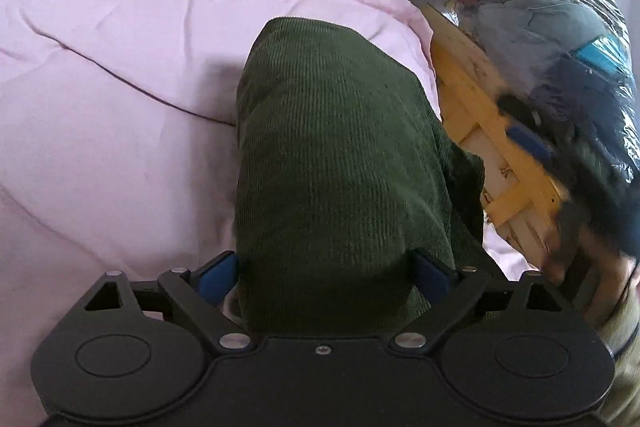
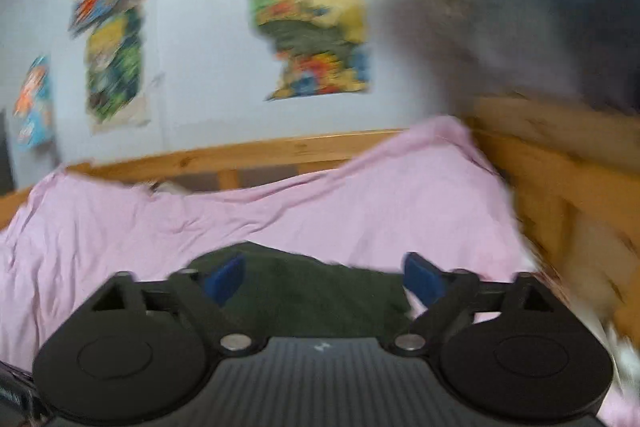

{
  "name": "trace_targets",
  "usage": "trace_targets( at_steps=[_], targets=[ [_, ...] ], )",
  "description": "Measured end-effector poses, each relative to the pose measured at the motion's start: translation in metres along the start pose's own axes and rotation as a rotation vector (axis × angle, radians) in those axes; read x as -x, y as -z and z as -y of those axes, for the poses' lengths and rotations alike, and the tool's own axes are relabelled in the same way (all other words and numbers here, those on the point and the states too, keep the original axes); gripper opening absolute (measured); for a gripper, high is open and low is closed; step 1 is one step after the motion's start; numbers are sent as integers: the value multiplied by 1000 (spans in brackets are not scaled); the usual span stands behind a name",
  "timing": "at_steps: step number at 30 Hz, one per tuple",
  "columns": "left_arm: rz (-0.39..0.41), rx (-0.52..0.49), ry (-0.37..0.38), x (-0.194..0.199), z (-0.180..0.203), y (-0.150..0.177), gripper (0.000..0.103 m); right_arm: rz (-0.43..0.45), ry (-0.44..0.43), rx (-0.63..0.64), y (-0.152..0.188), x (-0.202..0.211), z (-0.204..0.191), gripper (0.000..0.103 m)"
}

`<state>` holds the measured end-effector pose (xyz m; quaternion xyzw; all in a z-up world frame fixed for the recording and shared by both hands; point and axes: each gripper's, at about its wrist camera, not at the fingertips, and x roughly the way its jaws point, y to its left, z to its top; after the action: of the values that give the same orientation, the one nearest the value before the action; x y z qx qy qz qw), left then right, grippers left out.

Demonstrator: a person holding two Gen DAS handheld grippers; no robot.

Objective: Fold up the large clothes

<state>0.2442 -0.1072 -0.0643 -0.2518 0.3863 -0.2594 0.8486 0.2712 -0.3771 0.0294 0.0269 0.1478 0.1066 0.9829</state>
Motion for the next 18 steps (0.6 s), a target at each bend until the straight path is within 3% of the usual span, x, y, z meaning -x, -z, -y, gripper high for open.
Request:
trace_targets(
  at_steps=[3,7,11,18],
  targets=[
    [-4,-6,-8,-3,-1,-2,96,-69,-55,195,-13,-49,-43,100],
    [-3,16,-20,-3,-5,-3,99,-170,-114,379,7,-111,-80,103],
    [-12,51,-16,-8,-15,-10,99,-184,-158,299,28,-143,-74,102],
    [-21,27,-23,-26,-21,-13,99,-221,-174,185,65,-179,-51,102]
  ],
)
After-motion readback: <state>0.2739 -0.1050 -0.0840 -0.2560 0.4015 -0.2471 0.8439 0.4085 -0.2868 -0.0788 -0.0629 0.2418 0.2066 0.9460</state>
